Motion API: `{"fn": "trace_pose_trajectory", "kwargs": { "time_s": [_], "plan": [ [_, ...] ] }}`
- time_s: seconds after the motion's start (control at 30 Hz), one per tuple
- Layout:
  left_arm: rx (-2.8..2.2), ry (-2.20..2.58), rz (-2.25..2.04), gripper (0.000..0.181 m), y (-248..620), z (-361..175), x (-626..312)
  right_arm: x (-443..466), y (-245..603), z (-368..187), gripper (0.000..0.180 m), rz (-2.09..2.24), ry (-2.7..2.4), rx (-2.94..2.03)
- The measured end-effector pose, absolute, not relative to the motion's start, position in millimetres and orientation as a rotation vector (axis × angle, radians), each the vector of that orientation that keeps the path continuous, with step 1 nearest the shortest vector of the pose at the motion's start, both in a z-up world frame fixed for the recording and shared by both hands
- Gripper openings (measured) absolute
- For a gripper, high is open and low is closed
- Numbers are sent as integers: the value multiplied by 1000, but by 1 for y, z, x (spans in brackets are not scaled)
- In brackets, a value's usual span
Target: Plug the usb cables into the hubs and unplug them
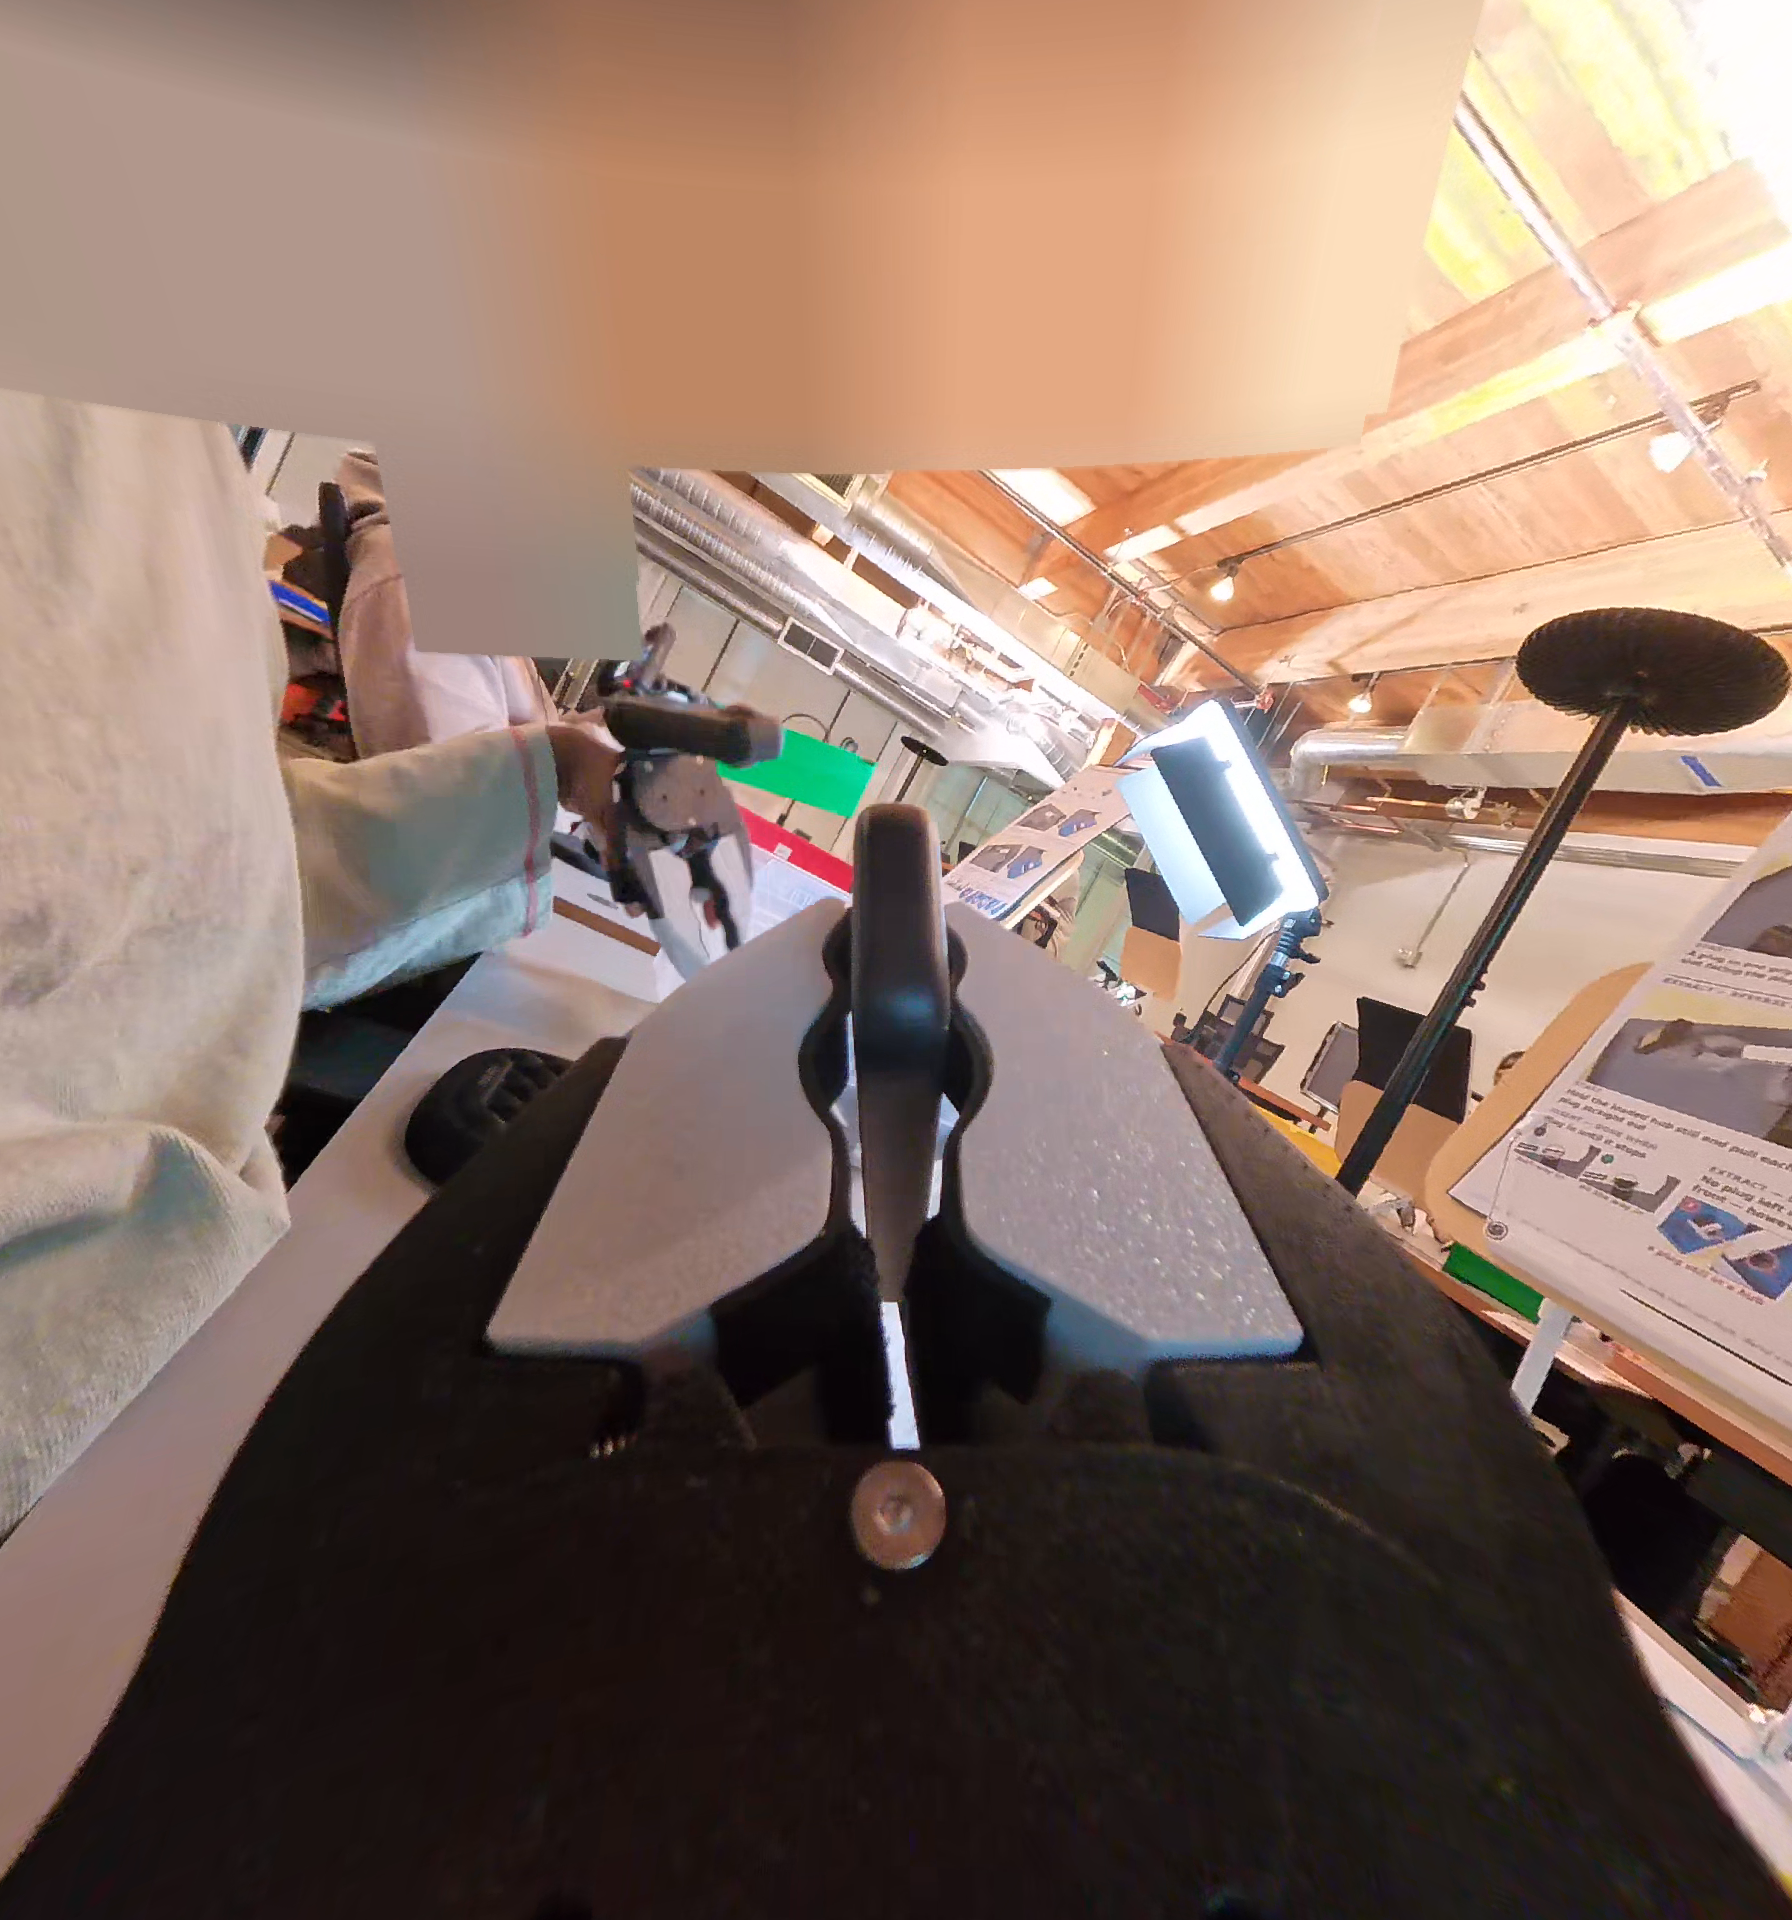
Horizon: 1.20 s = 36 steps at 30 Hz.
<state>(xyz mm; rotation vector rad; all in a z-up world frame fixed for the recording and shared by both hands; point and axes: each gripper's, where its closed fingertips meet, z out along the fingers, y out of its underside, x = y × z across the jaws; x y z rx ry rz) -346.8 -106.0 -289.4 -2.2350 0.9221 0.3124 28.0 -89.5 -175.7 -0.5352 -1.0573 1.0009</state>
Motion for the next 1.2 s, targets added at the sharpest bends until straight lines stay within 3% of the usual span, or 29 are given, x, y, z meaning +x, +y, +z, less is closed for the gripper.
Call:
{"fn": "trace_pose_trajectory", "kwargs": {
  "time_s": [0.03,0.2,0.37,0.5,0.6,0.67,1.0,1.1,1.2],
  "plan": [
    [-2227,954,283,23,-106,-292,-348,29,-89,-175,13,1006,-1047,-536],
    [-2297,1074,270,26,-90,-285,-361,30,-88,-174,13,1003,-1040,-535],
    [-2499,1288,99,35,-81,-312,-355,29,-87,-175,13,991,-1045,-542],
    [-2570,1430,151,32,-75,-338,-360,32,-86,-174,13,993,-1032,-543],
    [-2567,1455,107,15,-78,-342,-360,33,-84,-174,13,989,-1027,-547],
    [-2504,1328,82,4,-69,-326,-357,33,-84,-174,13,987,-1025,-549],
    [-1419,422,-428,3,-56,-125,-276,31,-84,-175,13,977,-1039,-555],
    [-1361,430,-705,3,-72,-117,-225,30,-84,-176,13,964,-1044,-560],
    [-1517,668,-679,3,-82,-151,-172,29,-83,-177,13,958,-1047,-563]
  ]
}}
